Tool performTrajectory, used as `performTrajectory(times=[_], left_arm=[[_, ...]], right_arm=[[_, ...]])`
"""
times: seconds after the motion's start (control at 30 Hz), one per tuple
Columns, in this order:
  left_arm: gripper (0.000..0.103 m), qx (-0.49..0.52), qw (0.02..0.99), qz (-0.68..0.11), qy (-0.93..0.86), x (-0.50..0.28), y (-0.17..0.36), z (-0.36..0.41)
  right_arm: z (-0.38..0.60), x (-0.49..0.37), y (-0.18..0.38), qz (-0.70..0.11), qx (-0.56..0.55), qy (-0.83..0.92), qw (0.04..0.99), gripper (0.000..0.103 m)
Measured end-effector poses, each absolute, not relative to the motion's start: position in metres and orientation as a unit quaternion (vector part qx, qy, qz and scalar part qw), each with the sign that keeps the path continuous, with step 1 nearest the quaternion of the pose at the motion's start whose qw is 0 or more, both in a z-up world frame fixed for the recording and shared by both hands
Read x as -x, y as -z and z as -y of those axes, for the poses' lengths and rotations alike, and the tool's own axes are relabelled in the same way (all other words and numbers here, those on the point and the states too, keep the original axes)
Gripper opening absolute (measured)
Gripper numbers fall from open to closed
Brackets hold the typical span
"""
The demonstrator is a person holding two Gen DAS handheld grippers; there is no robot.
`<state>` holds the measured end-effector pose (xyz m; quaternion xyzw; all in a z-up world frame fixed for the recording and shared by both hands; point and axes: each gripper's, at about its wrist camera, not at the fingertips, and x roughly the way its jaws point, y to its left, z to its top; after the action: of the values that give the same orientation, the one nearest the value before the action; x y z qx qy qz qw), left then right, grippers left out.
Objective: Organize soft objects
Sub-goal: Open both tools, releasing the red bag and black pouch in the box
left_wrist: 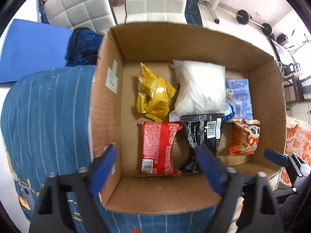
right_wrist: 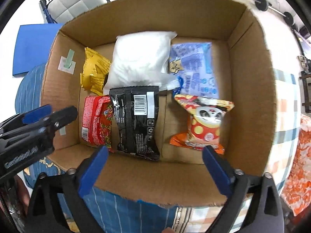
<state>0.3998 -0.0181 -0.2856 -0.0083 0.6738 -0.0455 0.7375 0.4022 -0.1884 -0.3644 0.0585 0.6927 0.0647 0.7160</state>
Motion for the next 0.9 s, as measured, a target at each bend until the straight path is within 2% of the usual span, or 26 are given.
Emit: performTrajectory(times=[0.1,0.43,0.9], left_arm=[[0.096,0.012,0.749,-0.661,0.045,-0.392,0.275,0.018],[0.096,0.003,0.779,-0.626,0.042,-0.372,0.233,0.014],[0.096,0.007,0.839,-0.543,0.035,-0.285,0.131,0.005]], right_arm=[[0.188,-0.395,0.356,-0.685,-0.058,-0.056,0.724,0.103],[0.204,-0.369,0.315,-0.662,-0.072,-0.041,0.745,0.103],[0.218,-0.278,0.208,-0.594,-0.086,-0.031,0.799,0.103]])
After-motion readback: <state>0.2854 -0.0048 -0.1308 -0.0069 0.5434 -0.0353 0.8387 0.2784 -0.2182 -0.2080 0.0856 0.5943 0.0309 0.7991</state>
